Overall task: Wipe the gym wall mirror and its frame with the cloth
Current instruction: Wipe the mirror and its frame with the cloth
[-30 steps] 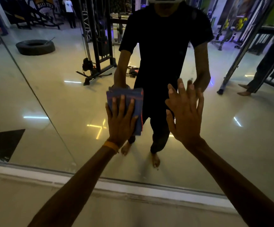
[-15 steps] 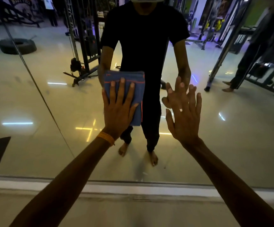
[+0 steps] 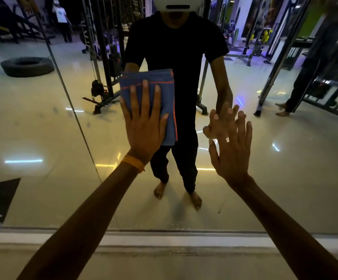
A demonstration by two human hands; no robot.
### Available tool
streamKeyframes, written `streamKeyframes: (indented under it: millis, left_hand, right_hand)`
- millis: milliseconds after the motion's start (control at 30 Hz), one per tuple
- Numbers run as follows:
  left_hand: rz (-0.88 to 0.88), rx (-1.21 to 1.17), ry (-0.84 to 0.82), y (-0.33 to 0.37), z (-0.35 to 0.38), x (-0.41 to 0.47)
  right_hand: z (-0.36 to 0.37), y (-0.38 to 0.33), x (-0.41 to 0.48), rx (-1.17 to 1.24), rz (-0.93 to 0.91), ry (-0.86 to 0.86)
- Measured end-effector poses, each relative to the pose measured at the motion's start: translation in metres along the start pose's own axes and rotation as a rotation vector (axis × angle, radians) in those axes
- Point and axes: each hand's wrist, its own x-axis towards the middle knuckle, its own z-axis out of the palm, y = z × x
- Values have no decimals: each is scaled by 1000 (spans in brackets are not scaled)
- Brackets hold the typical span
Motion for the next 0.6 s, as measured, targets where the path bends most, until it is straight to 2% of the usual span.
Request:
streamKeyframes:
  millis: [100, 200, 267, 400, 467, 533, 600]
  left_hand:
    - [102, 25, -131, -18, 2, -67]
    - [70, 70, -248, -39, -2, -141]
    - [45, 50, -228, -41, -5, -128]
    - [12, -21, -48, -17, -11, -15]
    - [2, -32, -10, -8, -10, 13]
    - [15, -21, -44, -11, -6, -15]
    - [11, 19, -150, -23, -2, -76]
  right_hand:
    - [8, -4, 2, 3, 18, -48]
    - [13, -1, -4, -21, 18, -80]
    - [13, 3, -4, -15, -1, -86]
    - [13, 8, -5, -23, -19, -95]
    - [16, 6, -6, -36, -4, -93]
    - [18, 7, -7, -34, 6, -105]
    - [20, 10, -6, -8, -4, -116]
